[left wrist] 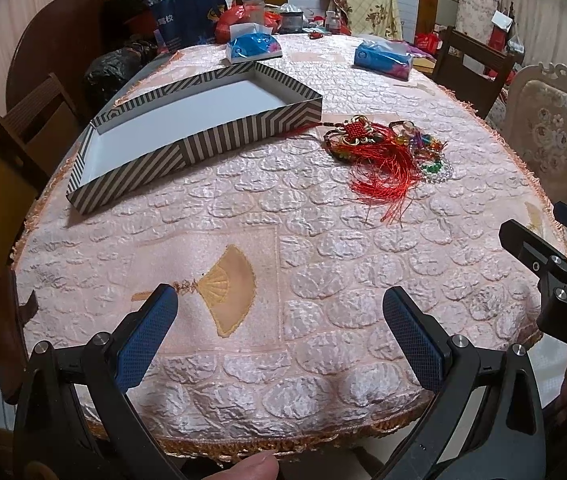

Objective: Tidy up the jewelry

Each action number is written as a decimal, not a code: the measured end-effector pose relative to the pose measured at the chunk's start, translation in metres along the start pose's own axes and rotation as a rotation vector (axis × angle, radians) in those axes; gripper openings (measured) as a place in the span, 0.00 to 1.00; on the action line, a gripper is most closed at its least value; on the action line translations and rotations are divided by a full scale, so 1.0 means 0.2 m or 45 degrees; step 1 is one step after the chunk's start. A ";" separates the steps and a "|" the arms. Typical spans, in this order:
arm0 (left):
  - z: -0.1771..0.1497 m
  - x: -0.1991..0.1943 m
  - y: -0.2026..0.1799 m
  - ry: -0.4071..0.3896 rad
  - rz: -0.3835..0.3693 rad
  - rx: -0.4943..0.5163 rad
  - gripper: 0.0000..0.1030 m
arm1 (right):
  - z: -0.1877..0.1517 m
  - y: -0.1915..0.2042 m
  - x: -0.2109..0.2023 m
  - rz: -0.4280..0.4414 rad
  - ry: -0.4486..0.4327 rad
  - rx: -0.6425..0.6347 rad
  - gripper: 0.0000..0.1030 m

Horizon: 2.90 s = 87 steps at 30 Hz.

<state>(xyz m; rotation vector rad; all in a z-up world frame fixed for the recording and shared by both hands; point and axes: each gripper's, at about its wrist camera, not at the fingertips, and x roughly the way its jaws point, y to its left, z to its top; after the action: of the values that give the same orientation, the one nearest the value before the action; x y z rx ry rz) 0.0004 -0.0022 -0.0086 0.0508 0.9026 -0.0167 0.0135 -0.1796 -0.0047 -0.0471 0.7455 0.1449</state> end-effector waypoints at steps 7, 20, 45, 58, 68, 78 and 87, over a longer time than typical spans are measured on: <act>0.00 -0.02 -0.02 -0.069 0.018 0.030 1.00 | -0.01 -0.01 0.01 -0.024 0.018 0.012 1.00; -0.01 -0.03 -0.08 -0.067 -0.060 0.098 1.00 | 0.00 -0.02 0.01 -0.031 0.023 0.018 1.00; -0.03 -0.01 -0.02 -0.036 -0.106 0.035 1.00 | 0.00 0.01 0.03 -0.026 0.035 0.005 1.00; -0.01 0.02 0.08 -0.098 -0.083 -0.095 1.00 | 0.00 -0.01 0.06 -0.034 0.047 0.014 1.00; 0.14 0.14 0.10 -0.041 -0.167 -0.042 1.00 | 0.01 -0.01 0.09 -0.019 0.056 0.021 1.00; 0.54 0.38 -0.05 -0.050 -0.290 0.074 0.99 | -0.01 -0.02 0.11 -0.045 0.079 0.014 1.00; 0.73 0.62 -0.21 0.015 -0.327 -0.002 0.76 | -0.04 -0.04 0.11 -0.058 0.103 0.009 1.00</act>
<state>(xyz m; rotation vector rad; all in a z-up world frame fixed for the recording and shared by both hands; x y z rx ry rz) 0.1907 -0.0500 -0.0168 -0.0672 0.9158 -0.2547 0.0262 -0.1849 -0.0254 -0.0631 0.8250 0.0974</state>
